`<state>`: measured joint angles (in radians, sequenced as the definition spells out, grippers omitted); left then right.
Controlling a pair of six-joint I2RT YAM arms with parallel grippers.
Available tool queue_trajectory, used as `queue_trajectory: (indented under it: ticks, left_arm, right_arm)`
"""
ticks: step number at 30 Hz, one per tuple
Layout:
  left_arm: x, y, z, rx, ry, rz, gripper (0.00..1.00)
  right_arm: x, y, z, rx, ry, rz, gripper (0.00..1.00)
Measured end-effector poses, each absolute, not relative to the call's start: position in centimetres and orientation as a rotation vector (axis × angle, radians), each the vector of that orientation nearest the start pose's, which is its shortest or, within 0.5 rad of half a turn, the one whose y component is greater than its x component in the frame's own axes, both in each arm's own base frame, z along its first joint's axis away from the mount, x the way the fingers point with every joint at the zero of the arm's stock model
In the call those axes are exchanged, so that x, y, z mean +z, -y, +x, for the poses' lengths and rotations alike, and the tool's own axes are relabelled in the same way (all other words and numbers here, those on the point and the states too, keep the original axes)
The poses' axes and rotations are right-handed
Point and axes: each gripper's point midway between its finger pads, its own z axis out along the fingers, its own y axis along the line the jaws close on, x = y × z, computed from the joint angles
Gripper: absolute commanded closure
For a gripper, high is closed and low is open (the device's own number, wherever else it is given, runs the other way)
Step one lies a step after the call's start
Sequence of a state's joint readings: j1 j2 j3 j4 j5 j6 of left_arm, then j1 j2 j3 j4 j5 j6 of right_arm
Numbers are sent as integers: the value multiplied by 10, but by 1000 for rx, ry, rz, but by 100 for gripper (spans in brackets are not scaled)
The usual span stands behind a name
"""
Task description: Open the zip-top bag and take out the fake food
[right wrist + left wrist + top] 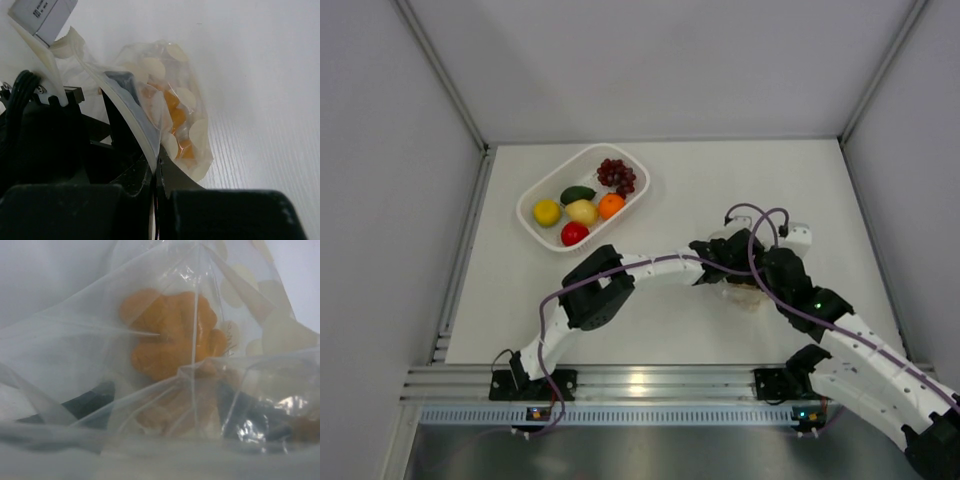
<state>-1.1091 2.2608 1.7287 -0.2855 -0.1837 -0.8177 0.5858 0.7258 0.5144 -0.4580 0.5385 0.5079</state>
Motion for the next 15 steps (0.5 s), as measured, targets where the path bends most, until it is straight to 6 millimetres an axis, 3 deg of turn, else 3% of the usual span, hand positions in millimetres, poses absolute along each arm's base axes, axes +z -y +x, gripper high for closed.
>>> queue_trajectory:
  ticks: [8,15]
  left_arm:
    - [42,538,259,-779,-2484,282,28]
    - [43,552,244,-959,-2517,284,35]
  right_arm:
    - [102,-61,231,2,-2155,211,100]
    - [93,-55,231,37,-2184,255,100]
